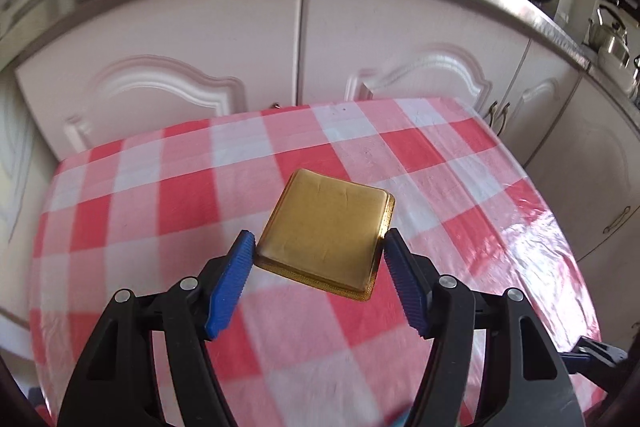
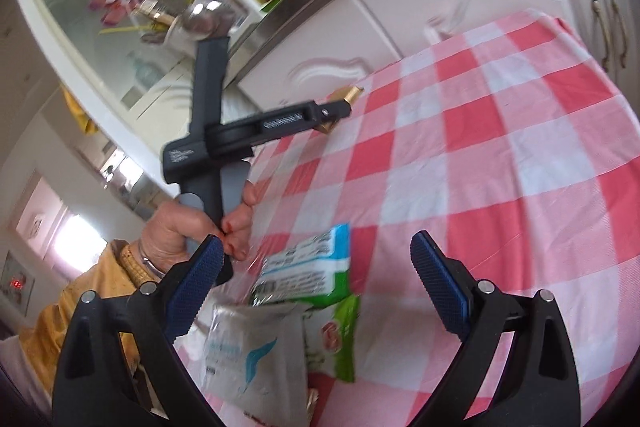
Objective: Collect trash
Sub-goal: 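Grasp the white wrapper packet with the right tool while the left tool holds the sponge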
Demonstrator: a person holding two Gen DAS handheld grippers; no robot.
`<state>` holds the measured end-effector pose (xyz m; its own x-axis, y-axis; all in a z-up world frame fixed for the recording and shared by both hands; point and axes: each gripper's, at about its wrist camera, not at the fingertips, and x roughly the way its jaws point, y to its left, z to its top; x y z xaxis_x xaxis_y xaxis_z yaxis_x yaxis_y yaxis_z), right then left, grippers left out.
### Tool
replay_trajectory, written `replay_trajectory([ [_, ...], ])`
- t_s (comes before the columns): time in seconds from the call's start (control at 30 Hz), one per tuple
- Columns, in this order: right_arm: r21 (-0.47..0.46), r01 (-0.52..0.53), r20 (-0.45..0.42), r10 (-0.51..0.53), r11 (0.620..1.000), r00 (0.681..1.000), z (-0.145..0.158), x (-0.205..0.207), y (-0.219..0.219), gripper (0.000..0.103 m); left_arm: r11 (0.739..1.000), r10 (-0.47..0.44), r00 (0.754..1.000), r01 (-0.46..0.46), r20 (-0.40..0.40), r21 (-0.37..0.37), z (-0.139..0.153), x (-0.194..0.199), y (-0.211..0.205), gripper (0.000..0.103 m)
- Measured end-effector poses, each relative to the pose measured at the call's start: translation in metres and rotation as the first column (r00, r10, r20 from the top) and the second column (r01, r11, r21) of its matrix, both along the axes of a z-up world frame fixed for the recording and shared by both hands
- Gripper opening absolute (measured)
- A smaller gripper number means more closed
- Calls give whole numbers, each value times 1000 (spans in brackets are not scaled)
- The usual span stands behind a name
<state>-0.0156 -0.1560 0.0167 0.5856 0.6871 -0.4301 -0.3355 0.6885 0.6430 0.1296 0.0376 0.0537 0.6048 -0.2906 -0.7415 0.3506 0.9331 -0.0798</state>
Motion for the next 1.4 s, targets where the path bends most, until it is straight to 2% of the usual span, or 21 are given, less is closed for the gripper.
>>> replay_trajectory([
  [0.1,26,-47,4,47,999,999,1,-7,5,95,1000,17,1000,-17,18,-18,12,-22,16,67],
  [0.27,0,-82,18,82,997,996,3,-24,15,94,996,58,998,-56,30,-64,27,-63,44,67],
  [0.33,0,-90,16,90,996,996,2,-30,17,82,994,67,997,-65,25,-87,30,-80,54,67],
  [0.37,-2,-94,9,94,996,996,1,-32,17,79,993,75,997,-72,27,-94,32,-91,59,67],
  [0.5,-31,-116,-9,116,993,993,-4,-43,23,77,987,95,995,-93,14,-131,32,-131,77,67],
  [0.57,-53,-128,-18,127,990,992,-6,-48,27,72,983,105,994,-104,3,-151,31,-149,85,67],
  [0.63,-76,-130,-30,128,989,991,-10,-53,31,60,978,117,993,-116,-6,-173,31,-166,93,67],
  [0.7,-103,-116,-35,113,988,993,-11,-57,33,54,973,124,992,-123,-8,-197,32,-185,101,67],
  [0.83,-121,-102,-46,97,987,994,-13,-62,35,54,970,126,992,-127,-17,-206,29,-214,109,67],
  [1.07,-142,-116,-105,101,983,989,-19,-68,38,53,958,114,990,-131,-80,-256,10,-256,117,67],
  [1.27,-76,-157,-128,146,985,981,-21,-72,43,53,951,82,986,-121,-146,-283,-17,-270,113,67],
  [1.4,31,-181,-134,184,983,974,-20,-74,39,53,943,79,983,-129,-168,-308,-29,-271,116,67],
])
